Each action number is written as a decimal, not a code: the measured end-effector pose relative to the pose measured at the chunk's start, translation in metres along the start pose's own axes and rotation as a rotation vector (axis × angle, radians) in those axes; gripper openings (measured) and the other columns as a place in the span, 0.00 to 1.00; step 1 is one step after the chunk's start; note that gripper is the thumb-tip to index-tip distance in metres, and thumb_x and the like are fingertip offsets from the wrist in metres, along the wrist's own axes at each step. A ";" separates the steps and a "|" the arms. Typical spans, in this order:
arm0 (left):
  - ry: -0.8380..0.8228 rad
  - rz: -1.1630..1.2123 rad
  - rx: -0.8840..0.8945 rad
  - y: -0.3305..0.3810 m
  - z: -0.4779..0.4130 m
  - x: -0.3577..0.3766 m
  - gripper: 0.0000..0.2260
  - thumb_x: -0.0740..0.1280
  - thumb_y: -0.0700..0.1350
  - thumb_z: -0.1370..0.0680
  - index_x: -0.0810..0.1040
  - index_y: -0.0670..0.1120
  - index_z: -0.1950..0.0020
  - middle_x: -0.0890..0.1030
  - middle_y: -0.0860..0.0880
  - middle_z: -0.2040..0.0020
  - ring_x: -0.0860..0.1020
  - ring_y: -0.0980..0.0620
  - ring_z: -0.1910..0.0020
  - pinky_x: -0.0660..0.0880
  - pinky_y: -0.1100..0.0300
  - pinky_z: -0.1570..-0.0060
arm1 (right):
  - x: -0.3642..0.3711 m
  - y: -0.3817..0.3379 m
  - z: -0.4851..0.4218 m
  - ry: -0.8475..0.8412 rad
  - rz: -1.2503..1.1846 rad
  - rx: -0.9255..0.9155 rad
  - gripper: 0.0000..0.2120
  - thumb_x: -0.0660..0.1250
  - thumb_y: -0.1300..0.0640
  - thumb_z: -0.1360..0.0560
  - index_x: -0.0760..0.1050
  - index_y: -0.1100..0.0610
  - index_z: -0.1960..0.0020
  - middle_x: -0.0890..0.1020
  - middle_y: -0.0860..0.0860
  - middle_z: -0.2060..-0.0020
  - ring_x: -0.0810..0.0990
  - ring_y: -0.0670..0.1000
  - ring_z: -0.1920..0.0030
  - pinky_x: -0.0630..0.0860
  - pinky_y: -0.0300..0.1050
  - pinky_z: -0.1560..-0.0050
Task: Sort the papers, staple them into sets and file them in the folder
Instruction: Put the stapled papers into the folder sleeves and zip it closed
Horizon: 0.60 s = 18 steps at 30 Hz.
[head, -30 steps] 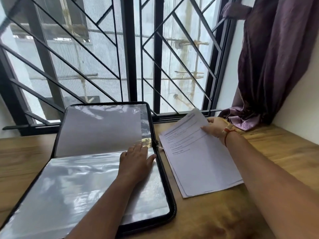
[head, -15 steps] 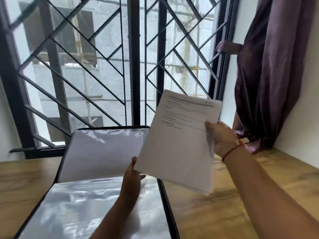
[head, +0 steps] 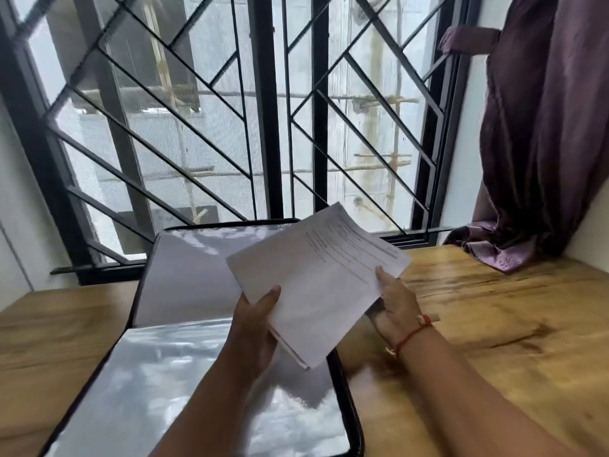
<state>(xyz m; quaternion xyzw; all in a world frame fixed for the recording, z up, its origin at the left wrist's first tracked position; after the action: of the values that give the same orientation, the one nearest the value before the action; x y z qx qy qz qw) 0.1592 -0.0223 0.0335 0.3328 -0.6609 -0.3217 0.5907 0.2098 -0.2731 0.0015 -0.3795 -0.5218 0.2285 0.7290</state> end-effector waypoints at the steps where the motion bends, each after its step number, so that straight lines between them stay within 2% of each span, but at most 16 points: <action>1: 0.000 0.003 -0.012 0.001 0.000 -0.001 0.16 0.62 0.36 0.19 0.74 0.43 0.31 0.81 0.38 0.38 0.81 0.36 0.42 0.78 0.37 0.44 | -0.006 -0.006 -0.003 0.022 0.022 -0.030 0.13 0.71 0.57 0.24 0.76 0.57 0.41 0.84 0.61 0.48 0.85 0.63 0.52 0.80 0.66 0.51; 3: 0.035 -0.004 -0.047 0.005 0.000 -0.006 0.16 0.61 0.37 0.19 0.75 0.41 0.32 0.81 0.37 0.39 0.82 0.36 0.45 0.80 0.39 0.48 | -0.024 -0.030 -0.006 0.141 0.241 -0.133 0.22 0.75 0.48 0.28 0.72 0.56 0.41 0.82 0.59 0.45 0.83 0.61 0.48 0.80 0.64 0.47; 5: 0.082 -0.013 -0.084 0.006 -0.003 -0.017 0.18 0.61 0.38 0.20 0.75 0.40 0.31 0.81 0.36 0.40 0.82 0.36 0.48 0.82 0.42 0.51 | -0.034 -0.063 0.001 0.262 0.632 -0.319 0.34 0.73 0.41 0.29 0.65 0.58 0.32 0.78 0.58 0.40 0.79 0.60 0.42 0.77 0.59 0.40; 7: 0.106 -0.049 -0.114 0.009 -0.003 -0.025 0.20 0.62 0.40 0.21 0.73 0.38 0.29 0.81 0.37 0.43 0.81 0.37 0.49 0.82 0.46 0.54 | -0.028 -0.091 0.010 0.315 0.986 -0.539 0.36 0.67 0.41 0.24 0.63 0.63 0.27 0.74 0.61 0.35 0.74 0.63 0.36 0.72 0.57 0.36; 8: 0.096 -0.064 -0.135 0.009 -0.003 -0.027 0.21 0.62 0.41 0.22 0.73 0.38 0.30 0.81 0.37 0.45 0.81 0.38 0.51 0.82 0.47 0.55 | -0.021 -0.098 0.014 0.288 1.081 -0.609 0.35 0.64 0.40 0.23 0.63 0.63 0.27 0.74 0.62 0.34 0.73 0.63 0.35 0.71 0.57 0.36; 10: 0.064 -0.087 -0.181 0.007 -0.002 -0.027 0.18 0.62 0.42 0.22 0.77 0.38 0.34 0.83 0.40 0.52 0.83 0.40 0.57 0.82 0.49 0.59 | -0.008 -0.099 0.019 0.167 1.163 -0.641 0.33 0.59 0.37 0.21 0.65 0.61 0.27 0.76 0.59 0.34 0.75 0.62 0.36 0.73 0.56 0.38; 12: 0.047 -0.106 -0.218 0.002 -0.001 -0.027 0.13 0.62 0.43 0.22 0.79 0.41 0.40 0.84 0.41 0.57 0.84 0.42 0.62 0.82 0.50 0.63 | 0.004 -0.087 0.022 0.017 1.213 -0.608 0.29 0.56 0.38 0.20 0.67 0.59 0.30 0.80 0.56 0.41 0.79 0.60 0.43 0.76 0.52 0.47; 14: 0.051 -0.136 -0.223 0.001 -0.001 -0.028 0.13 0.64 0.43 0.22 0.79 0.41 0.40 0.84 0.41 0.57 0.83 0.41 0.63 0.82 0.50 0.62 | 0.010 -0.077 0.024 -0.087 1.218 -0.572 0.21 0.58 0.42 0.19 0.70 0.57 0.36 0.81 0.54 0.48 0.80 0.56 0.51 0.74 0.47 0.54; 18: 0.021 -0.197 -0.158 0.008 -0.003 -0.027 0.16 0.63 0.39 0.22 0.78 0.40 0.35 0.84 0.39 0.53 0.83 0.41 0.60 0.82 0.48 0.60 | 0.005 -0.080 0.014 -0.102 1.156 -0.549 0.10 0.63 0.52 0.19 0.72 0.55 0.41 0.82 0.55 0.49 0.81 0.57 0.52 0.77 0.50 0.55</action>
<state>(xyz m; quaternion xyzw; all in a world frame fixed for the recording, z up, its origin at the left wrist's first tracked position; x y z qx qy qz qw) 0.1639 0.0044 0.0244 0.3520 -0.5915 -0.4257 0.5874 0.1934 -0.3132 0.0702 -0.7609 -0.3066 0.4606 0.3389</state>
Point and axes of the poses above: each hand's wrist, its own z-axis away from the middle knuckle, its own x-axis out of the palm, y = z × x, the point moved 9 cm from there along -z, towards the middle knuckle
